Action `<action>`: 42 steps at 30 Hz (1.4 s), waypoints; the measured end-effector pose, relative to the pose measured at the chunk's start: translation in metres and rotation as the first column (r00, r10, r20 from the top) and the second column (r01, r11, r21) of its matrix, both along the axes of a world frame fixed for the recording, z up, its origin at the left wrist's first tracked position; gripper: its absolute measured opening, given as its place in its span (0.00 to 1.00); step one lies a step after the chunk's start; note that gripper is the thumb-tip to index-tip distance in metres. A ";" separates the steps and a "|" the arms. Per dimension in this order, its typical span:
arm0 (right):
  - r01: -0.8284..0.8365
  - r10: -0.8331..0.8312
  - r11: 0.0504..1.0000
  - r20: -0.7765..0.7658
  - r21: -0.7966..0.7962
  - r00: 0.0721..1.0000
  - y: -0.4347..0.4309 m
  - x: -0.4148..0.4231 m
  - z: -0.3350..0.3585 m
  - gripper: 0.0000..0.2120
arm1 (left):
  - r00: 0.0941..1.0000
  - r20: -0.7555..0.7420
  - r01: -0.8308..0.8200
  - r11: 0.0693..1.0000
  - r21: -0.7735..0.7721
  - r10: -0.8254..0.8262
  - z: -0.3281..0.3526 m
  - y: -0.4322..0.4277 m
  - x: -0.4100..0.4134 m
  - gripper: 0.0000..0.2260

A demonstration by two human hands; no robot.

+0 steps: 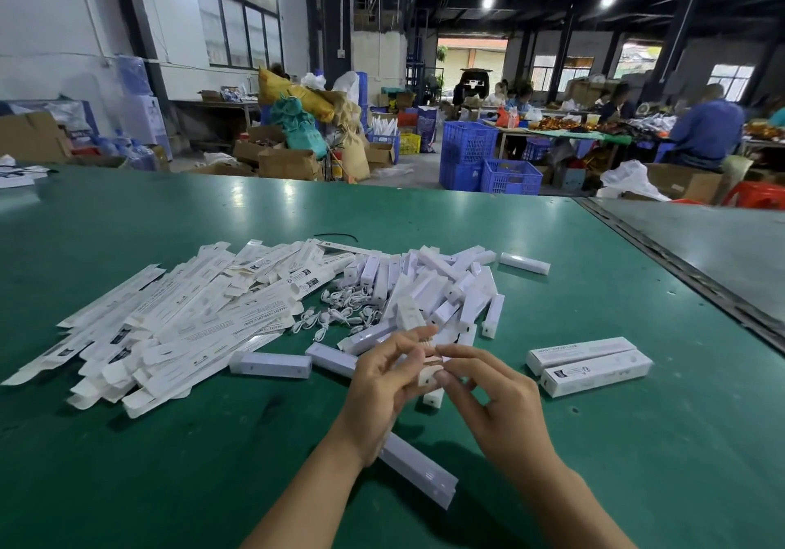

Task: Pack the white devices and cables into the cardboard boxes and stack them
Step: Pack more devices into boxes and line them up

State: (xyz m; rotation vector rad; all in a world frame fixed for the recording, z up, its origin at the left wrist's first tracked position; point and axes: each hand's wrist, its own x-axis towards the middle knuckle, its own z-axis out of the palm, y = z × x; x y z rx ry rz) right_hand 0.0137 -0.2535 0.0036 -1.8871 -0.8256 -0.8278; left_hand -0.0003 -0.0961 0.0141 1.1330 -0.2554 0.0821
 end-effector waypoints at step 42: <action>0.050 -0.050 0.998 0.008 -0.043 0.999 -0.009 0.002 0.008 0.05 | 0.973 0.059 -0.231 0.933 0.278 0.223 -0.009 -0.001 0.004 0.13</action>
